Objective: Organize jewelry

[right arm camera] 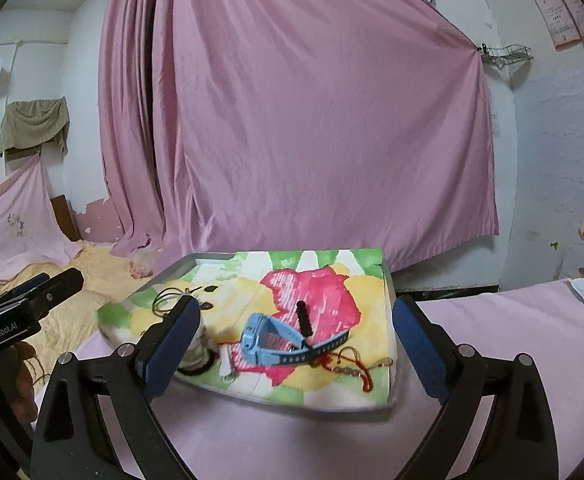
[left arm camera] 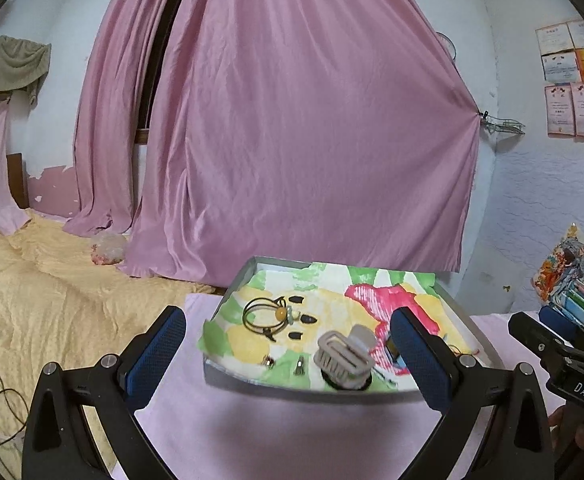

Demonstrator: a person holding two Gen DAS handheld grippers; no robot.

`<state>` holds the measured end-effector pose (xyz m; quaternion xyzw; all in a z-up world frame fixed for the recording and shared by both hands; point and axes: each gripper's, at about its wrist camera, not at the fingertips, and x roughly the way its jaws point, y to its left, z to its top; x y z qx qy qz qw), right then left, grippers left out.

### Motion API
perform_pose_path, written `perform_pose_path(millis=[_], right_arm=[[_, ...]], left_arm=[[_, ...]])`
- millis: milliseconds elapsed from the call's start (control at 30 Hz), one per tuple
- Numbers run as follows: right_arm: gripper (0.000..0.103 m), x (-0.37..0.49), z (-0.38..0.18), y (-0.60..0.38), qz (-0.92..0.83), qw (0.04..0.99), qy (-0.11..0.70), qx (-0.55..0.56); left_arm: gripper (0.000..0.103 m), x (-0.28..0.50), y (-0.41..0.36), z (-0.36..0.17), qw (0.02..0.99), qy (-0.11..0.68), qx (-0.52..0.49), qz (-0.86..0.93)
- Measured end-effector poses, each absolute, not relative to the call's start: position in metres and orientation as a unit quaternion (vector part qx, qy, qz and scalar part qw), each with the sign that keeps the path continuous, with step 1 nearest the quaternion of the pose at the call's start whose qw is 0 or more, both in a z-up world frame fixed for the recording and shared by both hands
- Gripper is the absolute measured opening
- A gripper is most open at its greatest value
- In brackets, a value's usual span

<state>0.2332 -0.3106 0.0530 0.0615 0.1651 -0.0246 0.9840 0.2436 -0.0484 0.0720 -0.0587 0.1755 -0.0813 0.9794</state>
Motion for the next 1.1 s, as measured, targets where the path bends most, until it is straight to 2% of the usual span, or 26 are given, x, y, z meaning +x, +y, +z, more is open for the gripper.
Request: perform_pose_path(millis=[100, 1100], right_arm=[[0.102, 0.219, 0.054, -0.306, -0.023, 0.985, 0.160, 0.058], [0.102, 0.082, 0.045, -0.283, -0.017, 0.990, 0.129, 0.053]], left_arm=[[0.103, 0.229, -0.046, 0.069, 0.980, 0.175, -0.057, -0.078], [0.103, 0.102, -0.018, 0.059, 0.985, 0.152, -0.057, -0.065]])
